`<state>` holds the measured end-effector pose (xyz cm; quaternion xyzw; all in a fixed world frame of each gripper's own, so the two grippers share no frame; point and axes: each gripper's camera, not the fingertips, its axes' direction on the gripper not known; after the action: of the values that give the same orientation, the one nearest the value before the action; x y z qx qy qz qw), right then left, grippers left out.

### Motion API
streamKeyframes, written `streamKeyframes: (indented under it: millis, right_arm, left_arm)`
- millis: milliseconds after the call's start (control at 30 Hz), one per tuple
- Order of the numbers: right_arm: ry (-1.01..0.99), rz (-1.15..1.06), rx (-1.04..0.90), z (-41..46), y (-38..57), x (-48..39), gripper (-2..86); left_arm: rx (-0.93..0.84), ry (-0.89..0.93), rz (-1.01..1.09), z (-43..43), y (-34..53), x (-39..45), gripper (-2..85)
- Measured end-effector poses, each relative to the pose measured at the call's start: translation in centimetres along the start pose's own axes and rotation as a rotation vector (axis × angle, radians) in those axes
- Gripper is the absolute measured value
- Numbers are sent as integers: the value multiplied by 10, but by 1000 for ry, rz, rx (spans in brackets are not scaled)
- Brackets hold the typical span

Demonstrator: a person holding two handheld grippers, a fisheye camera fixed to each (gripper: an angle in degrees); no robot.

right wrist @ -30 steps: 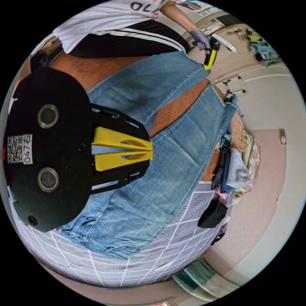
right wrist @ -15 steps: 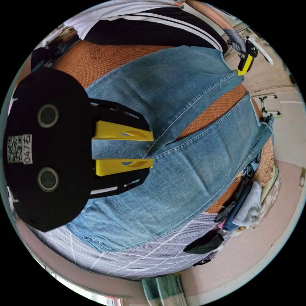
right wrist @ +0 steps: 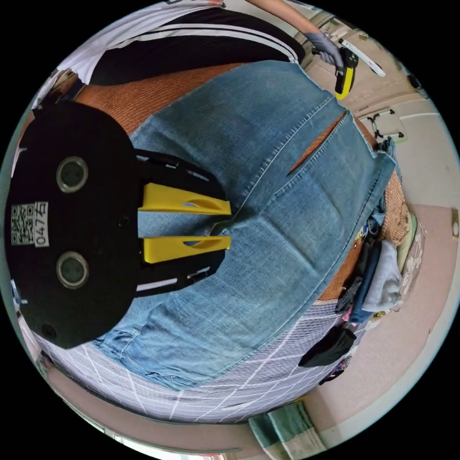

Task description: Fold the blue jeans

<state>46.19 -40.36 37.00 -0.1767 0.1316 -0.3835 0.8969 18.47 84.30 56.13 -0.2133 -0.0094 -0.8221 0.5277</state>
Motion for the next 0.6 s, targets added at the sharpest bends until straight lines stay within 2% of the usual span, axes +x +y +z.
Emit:
streamKeyframes:
  millis: [133,200,300,500,600]
  right_arm:
    - [-90,-48,230,-38,10,-39,35]
    - [-234,-221,260,-44,3,-89,27]
    - [-372,-432,262,-33,-13,-159,24]
    - [-524,-696,240,-4,-57,-258,27]
    - [-470,-822,200,7,-66,-292,25]
  left_arm:
    - [75,135,-117,-23,56,-46,59]
    - [60,321,-191,-19,98,-74,67]
    - [78,477,-280,-13,158,-90,67]
    - [159,540,-374,-20,258,-78,57]
    - [180,535,-394,-24,283,-70,54]
